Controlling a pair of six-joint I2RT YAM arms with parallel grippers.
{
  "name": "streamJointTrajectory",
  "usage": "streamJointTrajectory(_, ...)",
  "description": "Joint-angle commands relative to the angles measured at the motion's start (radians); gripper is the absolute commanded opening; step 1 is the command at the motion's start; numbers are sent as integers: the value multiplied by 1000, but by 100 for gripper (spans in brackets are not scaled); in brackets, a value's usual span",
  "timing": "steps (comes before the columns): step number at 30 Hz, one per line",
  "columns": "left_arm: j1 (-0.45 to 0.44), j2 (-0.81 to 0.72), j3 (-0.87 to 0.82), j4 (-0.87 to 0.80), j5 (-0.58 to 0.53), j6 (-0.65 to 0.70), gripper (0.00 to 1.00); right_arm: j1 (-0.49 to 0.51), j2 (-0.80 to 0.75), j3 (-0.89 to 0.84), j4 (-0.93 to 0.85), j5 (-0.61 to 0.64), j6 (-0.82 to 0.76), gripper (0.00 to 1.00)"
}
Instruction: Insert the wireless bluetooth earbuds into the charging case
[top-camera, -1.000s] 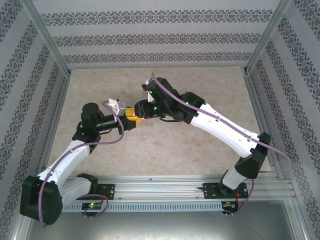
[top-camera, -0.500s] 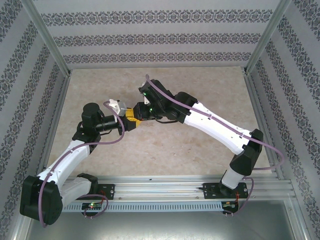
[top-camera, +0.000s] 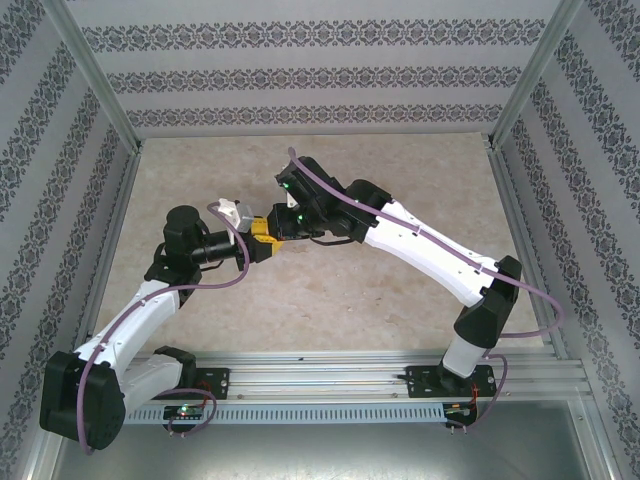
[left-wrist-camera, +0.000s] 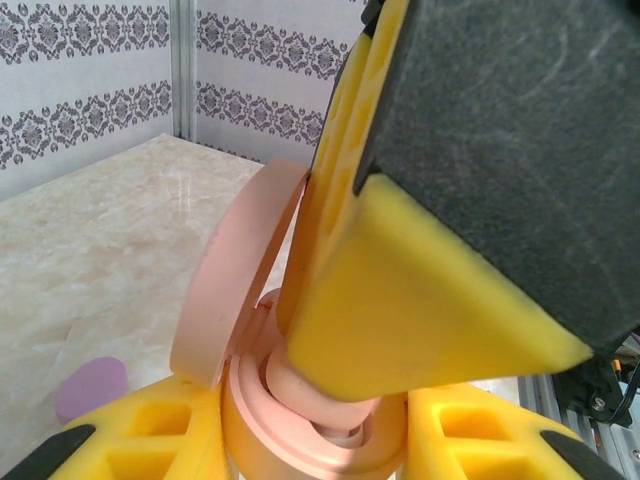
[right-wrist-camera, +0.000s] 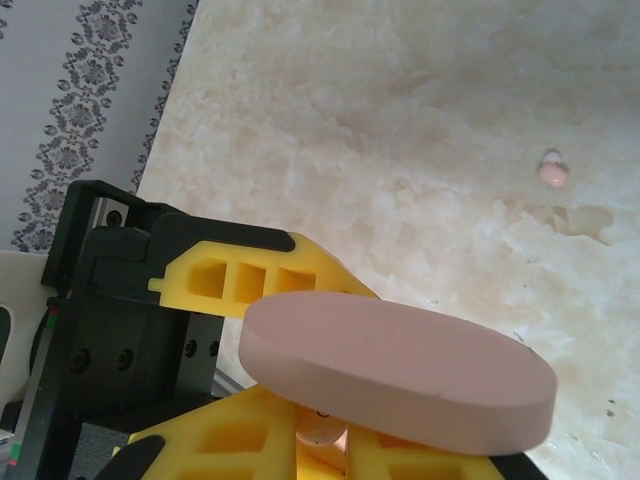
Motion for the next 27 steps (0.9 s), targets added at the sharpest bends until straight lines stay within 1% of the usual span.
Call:
streamJointTrajectory(1, -10, -22, 31, 10, 36, 27, 33, 11, 11, 33, -37, 41, -30, 15)
streamJointTrajectory(5, -11, -20, 31, 14, 37, 24, 33, 13, 18, 37, -47, 53, -43, 19)
streamJointTrajectory(7, -10, -19, 32, 15, 36, 23, 33, 14, 24, 35, -36, 32, -44, 31)
streamJointTrajectory(9, -11, -20, 30, 14, 35, 24, 33, 14, 23, 34, -20, 16, -43, 39)
streamJointTrajectory(11, -10, -21, 27, 13, 36, 24, 33, 15, 14, 31, 0, 13, -39, 44)
streamJointTrajectory(16, -10, -20, 24, 12, 33, 24, 33, 11, -38, 7, 23, 58, -33, 45)
streamJointTrajectory(20, -10, -12, 21, 21, 32, 8, 33, 2, -76, -13, 40, 60, -17, 45)
streamJointTrajectory(27, -6, 21, 10, 57, 6, -85, 32, -25, -165, -60, 96, 38, 1, 44)
